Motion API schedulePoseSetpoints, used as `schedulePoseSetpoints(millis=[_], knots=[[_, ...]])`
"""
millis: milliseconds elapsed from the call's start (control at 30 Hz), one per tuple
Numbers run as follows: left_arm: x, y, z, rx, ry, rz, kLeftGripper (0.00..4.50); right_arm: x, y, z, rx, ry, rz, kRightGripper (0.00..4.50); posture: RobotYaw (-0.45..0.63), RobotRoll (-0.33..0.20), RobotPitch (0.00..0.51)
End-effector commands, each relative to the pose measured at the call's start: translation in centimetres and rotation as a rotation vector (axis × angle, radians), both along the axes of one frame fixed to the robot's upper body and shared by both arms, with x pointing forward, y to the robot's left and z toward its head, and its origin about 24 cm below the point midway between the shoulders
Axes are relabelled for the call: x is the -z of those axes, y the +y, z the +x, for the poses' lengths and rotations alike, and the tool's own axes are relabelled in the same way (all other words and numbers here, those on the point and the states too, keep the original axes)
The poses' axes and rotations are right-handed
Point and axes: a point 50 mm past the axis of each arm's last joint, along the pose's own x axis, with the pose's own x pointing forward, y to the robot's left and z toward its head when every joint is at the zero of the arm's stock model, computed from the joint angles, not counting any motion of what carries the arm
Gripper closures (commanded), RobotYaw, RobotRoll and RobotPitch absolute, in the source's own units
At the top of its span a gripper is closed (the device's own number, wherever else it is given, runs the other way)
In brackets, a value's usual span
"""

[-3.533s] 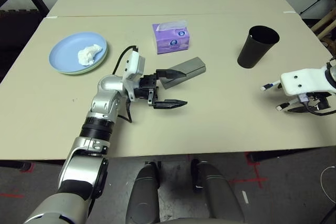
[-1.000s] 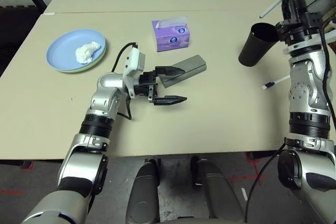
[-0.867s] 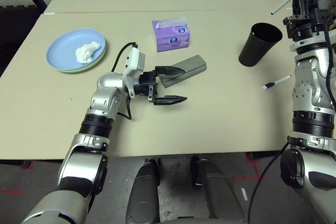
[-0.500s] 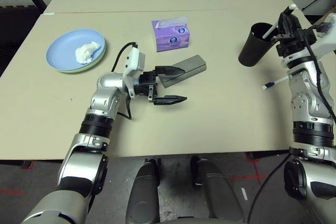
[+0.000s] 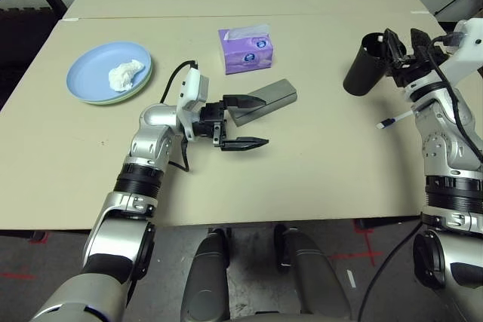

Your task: Organize and tidy the items on the table.

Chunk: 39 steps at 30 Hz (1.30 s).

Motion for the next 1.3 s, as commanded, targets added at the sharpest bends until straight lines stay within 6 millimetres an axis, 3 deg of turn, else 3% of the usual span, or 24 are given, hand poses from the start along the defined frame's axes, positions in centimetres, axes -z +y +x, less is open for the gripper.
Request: schedulePoseSetpoints(millis=[33, 267, 500, 800, 1300], knots=[[0.1, -0.2, 0.0, 0.009, -0.008, 0.019, 0.00, -1.4, 0.5, -0.3, -0.097, -0.081, 0.010, 0.02, 0.03, 0.000, 0.222], [0.0, -0.1, -0.1, 0.012, -0.016, 0.016, 0.00, -0.8, 3.2, -2.0, -0.529, -0.091, -0.150, 0.02, 0.04, 0.000, 0.223], [0.0, -0.1, -0.2, 0.017, -0.020, 0.021, 0.00, 1.4, 2.2, -2.8, -0.767, 0.127, -0.531, 0.02, 0.03, 0.000, 0.227], [0.0, -0.1, -0.2, 0.014, -0.019, 0.019, 0.00, 2.8, -2.7, -1.5, -0.820, 0.523, -1.143, 0.02, 0.04, 0.000, 0.235], [-0.1, 0.3, -0.3, 0.005, -0.014, 0.010, 0.00, 1.3, -3.7, 0.5, -0.861, 0.648, -1.554, 0.02, 0.06, 0.000, 0.258]])
